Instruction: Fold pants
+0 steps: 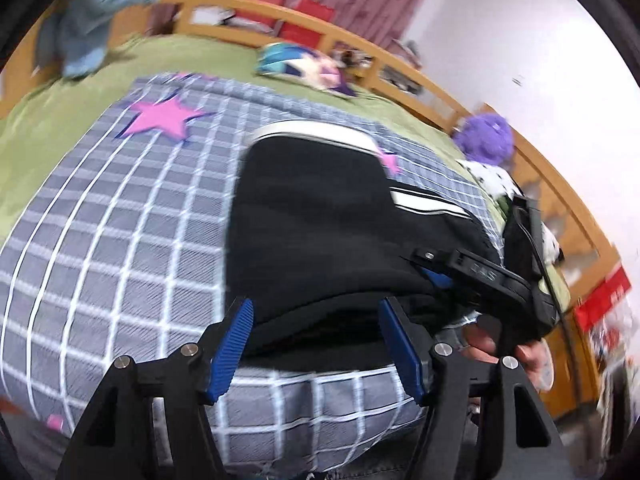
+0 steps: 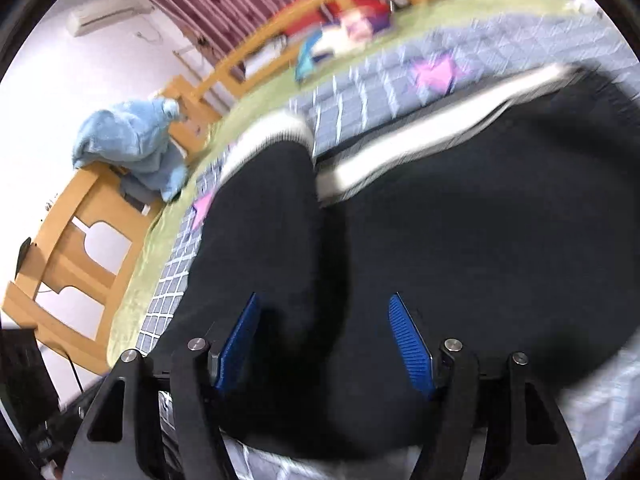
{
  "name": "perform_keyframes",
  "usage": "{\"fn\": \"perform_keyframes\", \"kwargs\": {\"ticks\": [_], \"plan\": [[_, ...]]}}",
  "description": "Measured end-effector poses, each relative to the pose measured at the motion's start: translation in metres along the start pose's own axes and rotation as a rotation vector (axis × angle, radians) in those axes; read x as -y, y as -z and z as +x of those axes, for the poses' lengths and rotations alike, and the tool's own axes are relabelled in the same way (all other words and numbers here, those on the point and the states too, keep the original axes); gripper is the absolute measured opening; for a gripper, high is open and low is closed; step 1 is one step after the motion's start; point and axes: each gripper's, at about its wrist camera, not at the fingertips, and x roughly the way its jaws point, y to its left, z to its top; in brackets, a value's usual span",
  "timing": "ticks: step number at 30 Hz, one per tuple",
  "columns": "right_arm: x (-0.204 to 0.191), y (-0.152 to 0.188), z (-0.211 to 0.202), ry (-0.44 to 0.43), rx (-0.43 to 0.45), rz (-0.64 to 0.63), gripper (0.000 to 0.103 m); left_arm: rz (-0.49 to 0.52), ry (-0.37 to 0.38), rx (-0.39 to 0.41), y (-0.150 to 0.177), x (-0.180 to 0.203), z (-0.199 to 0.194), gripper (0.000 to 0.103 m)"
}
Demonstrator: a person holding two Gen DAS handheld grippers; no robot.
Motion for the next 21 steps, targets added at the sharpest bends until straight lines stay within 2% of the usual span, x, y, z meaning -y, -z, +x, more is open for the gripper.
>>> {"fn": "perform_keyframes", "kwargs": {"ticks": [2, 3, 4, 6, 8, 9, 12, 15, 21], "plan": [[-0.003, -0.004, 0.022, -0.061, -0.049, 0.036, 0.014, -0.022, -0.025, -0.006, 0.001, -0.011, -0.001, 0.063], [-0.011, -0.010, 0.025, -0.094, -0.064, 0.006, 0.012, -0.029, -0.035, -0.010, 0.001, -0.014, -0.001, 0.063], [-0.018, -0.015, 0.020, -0.086, -0.042, -0.032, 0.010, -0.031, -0.038, -0.012, 0.001, -0.015, -0.001, 0.063], [-0.029, -0.031, -0.008, -0.083, 0.051, -0.103, 0.010, -0.033, -0.038, -0.010, 0.001, -0.017, -0.002, 0.063], [-0.024, -0.053, -0.042, -0.091, 0.108, -0.086, 0.010, -0.036, -0.030, -0.016, -0.002, -0.015, 0.001, 0.063], [-0.020, -0.061, -0.054, -0.070, 0.131, -0.088, 0.010, -0.038, -0.015, -0.025, -0.004, -0.013, 0.003, 0.063], [0.001, -0.078, -0.088, 0.095, 0.194, -0.164, 0.010, -0.019, 0.018, -0.046, -0.008, 0.000, 0.013, 0.063], [0.030, -0.086, -0.111, 0.184, 0.212, -0.154, 0.010, 0.014, 0.042, -0.066, -0.013, 0.020, 0.026, 0.063], [0.084, -0.091, -0.124, 0.304, 0.163, -0.193, 0.010, 0.106, 0.100, -0.100, -0.020, 0.074, 0.045, 0.063]]}}
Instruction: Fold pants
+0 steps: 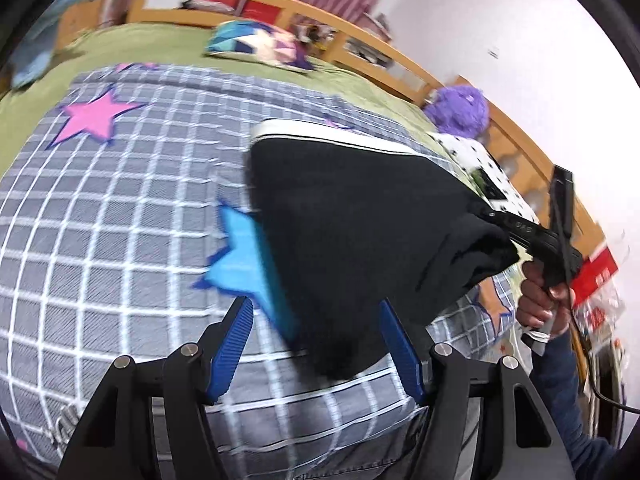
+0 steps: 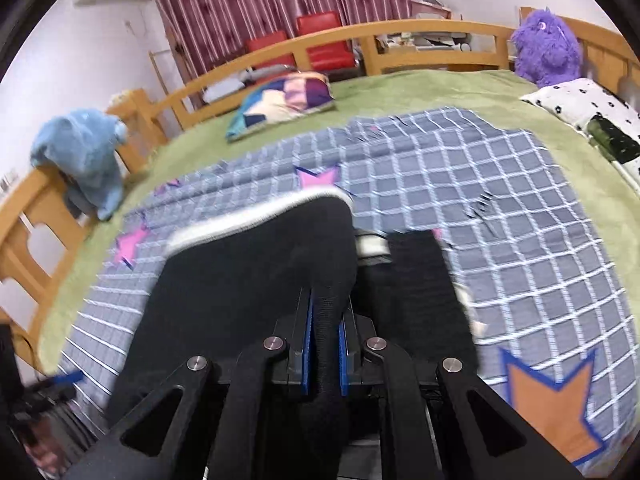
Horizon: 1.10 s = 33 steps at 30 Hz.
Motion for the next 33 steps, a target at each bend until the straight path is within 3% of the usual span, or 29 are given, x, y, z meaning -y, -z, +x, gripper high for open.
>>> {"fn": "perform_keyframes", "kwargs": {"ticks": [5, 9, 11, 15, 19, 22, 25, 27, 30, 31, 33], "plan": [[0.050, 0.009, -0.015, 0.033, 0.056, 0.062, 0.010, 0.074, -0.006, -0.014, -0.004, 0.029, 0.011, 0.063], [0.075, 0.021, 0.012, 0.066, -0.022, 0.082, 0.013, 0.064, 0.007, -0.031, -0.006, 0.037, 0.023, 0.063], [0.075, 0.026, 0.022, 0.108, -0.057, 0.039, 0.024, 0.067, 0.002, -0.034, -0.008, 0.042, 0.028, 0.063], [0.072, 0.028, -0.013, 0.196, 0.033, 0.001, 0.025, 0.097, -0.020, -0.009, -0.011, 0.055, 0.033, 0.063], [0.044, 0.038, -0.039, 0.122, 0.108, -0.091, 0.031, 0.138, -0.053, -0.036, -0.007, 0.067, 0.055, 0.063], [0.026, 0.063, -0.022, 0.157, 0.070, -0.223, 0.031, 0.223, -0.149, -0.068, 0.020, 0.074, 0.077, 0.063], [0.038, 0.099, 0.010, 0.187, -0.025, -0.201, 0.032, 0.298, -0.194, -0.060, 0.043, 0.077, 0.084, 0.063], [0.036, 0.107, 0.005, 0.199, -0.002, -0.211, 0.033, 0.313, -0.190, -0.051, 0.044, 0.078, 0.078, 0.064], [0.036, 0.096, -0.006, 0.175, -0.032, -0.207, 0.033, 0.250, -0.128, -0.059, 0.031, 0.067, 0.064, 0.064], [0.035, 0.091, -0.013, 0.151, -0.024, -0.205, 0.036, 0.216, -0.110, -0.035, 0.025, 0.061, 0.056, 0.063], [0.037, 0.079, -0.024, 0.122, 0.020, -0.200, 0.057, 0.178, -0.109, -0.006, 0.013, 0.052, 0.049, 0.064]]}}
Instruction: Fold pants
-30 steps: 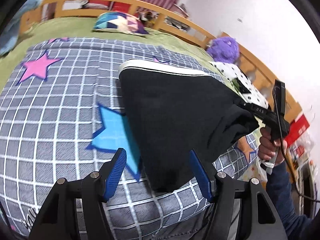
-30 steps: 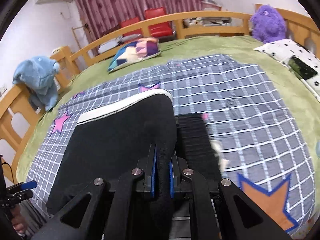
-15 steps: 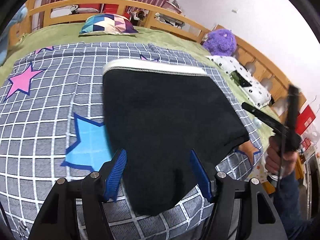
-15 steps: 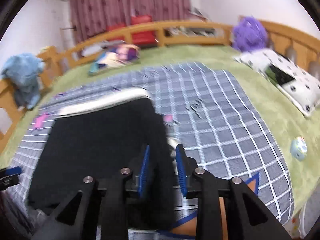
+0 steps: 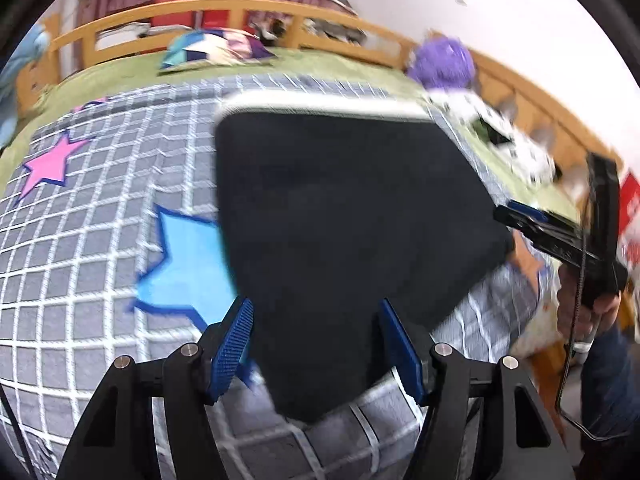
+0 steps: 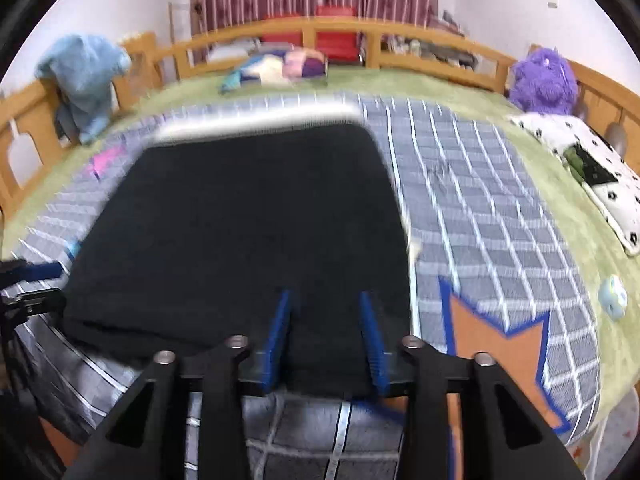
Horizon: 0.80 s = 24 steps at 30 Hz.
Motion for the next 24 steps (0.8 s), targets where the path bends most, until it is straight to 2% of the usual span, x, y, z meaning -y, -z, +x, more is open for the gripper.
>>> {"fn": "perform_keyframes", "kwargs": {"ticks": [1, 5, 7, 9, 10, 12, 15, 19, 21, 22, 23, 24], "plan": [[0.004, -0.009, -0.002, 0.002, 0.036, 0.007, 0.064, -0.018, -0.003, 0.002, -0.008, -0.006, 0.000, 0.064], [0.018, -0.045, 0.022, 0.022, 0.025, 0.045, 0.065, -0.092, 0.001, -0.003, -0.034, -0.024, 0.019, 0.064], [0.026, -0.057, 0.045, -0.001, -0.015, 0.057, 0.068, -0.145, 0.007, -0.020, -0.043, -0.035, 0.036, 0.064], [0.039, -0.065, 0.083, -0.008, -0.110, 0.071, 0.071, -0.192, 0.027, -0.051, -0.046, -0.044, 0.058, 0.064], [0.041, -0.065, 0.091, -0.027, -0.131, 0.081, 0.072, -0.212, 0.035, -0.079, -0.048, -0.049, 0.071, 0.063], [0.055, -0.063, 0.107, -0.118, -0.152, 0.125, 0.072, -0.250, 0.071, -0.114, -0.046, -0.058, 0.091, 0.065], [0.061, -0.058, 0.114, -0.179, -0.156, 0.115, 0.072, -0.282, 0.130, -0.092, -0.042, -0.067, 0.101, 0.065], [0.074, -0.051, 0.123, -0.271, -0.176, 0.207, 0.072, -0.281, 0.170, -0.076, -0.045, -0.066, 0.112, 0.063], [0.081, -0.046, 0.128, -0.331, -0.189, 0.271, 0.072, -0.319, 0.226, -0.094, -0.046, -0.067, 0.117, 0.050], [0.082, -0.044, 0.130, -0.355, -0.194, 0.298, 0.066, -0.338, 0.242, -0.101, -0.048, -0.070, 0.118, 0.046], [0.083, -0.043, 0.129, -0.386, -0.201, 0.318, 0.054, -0.355, 0.267, -0.105, -0.049, -0.072, 0.118, 0.035], [0.082, -0.042, 0.129, -0.431, -0.214, 0.339, 0.053, -0.364, 0.286, -0.097, -0.051, -0.073, 0.116, 0.022]]}}
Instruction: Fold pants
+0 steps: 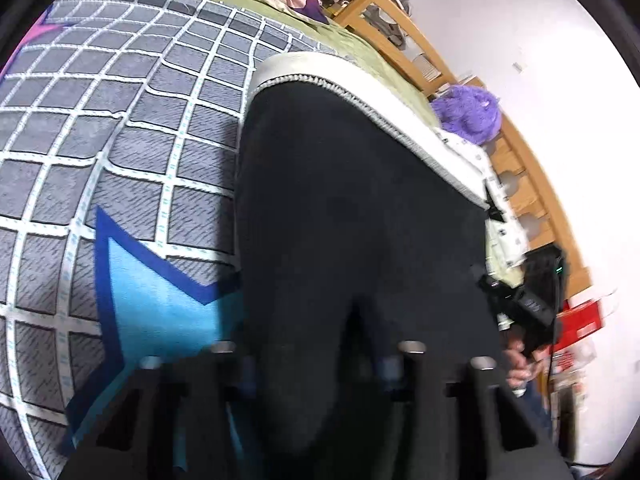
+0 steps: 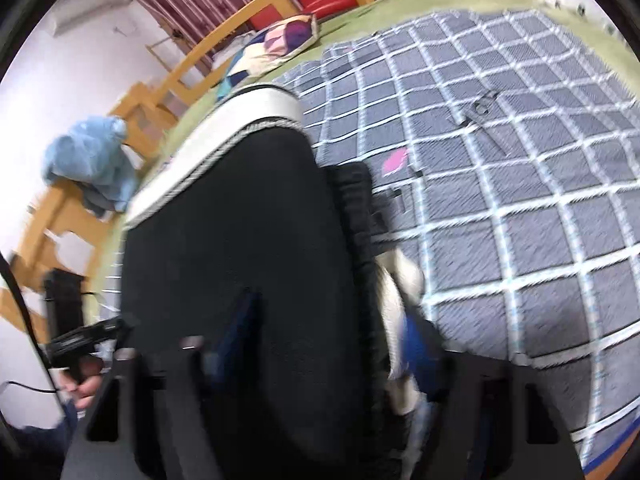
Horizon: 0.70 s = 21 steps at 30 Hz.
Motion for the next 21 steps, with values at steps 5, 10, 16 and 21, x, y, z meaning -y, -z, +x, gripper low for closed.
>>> {"fn": "perform_keyframes", "kwargs": {"ticks": [5, 10, 16, 21], "plan": [[-0.025, -0.003, -0.012, 0.081, 0.039, -0.015, 0.030, 0.094, -0.010, 0.050, -0.016, 0.024, -0.023, 0.013], [-0.087, 0.000, -0.033, 0.048, 0.116, -0.041, 0.023, 0.080, 0.010, 0.132, -0.039, 0.007, -0.084, 0.011], [-0.182, 0.024, 0.035, -0.066, 0.072, -0.115, 0.023, 0.072, -0.175, 0.182, -0.044, -0.063, -0.160, 0.011], [-0.219, 0.030, 0.086, -0.021, 0.102, -0.132, 0.028, 0.033, -0.288, 0.106, -0.035, -0.119, -0.161, 0.032]]}}
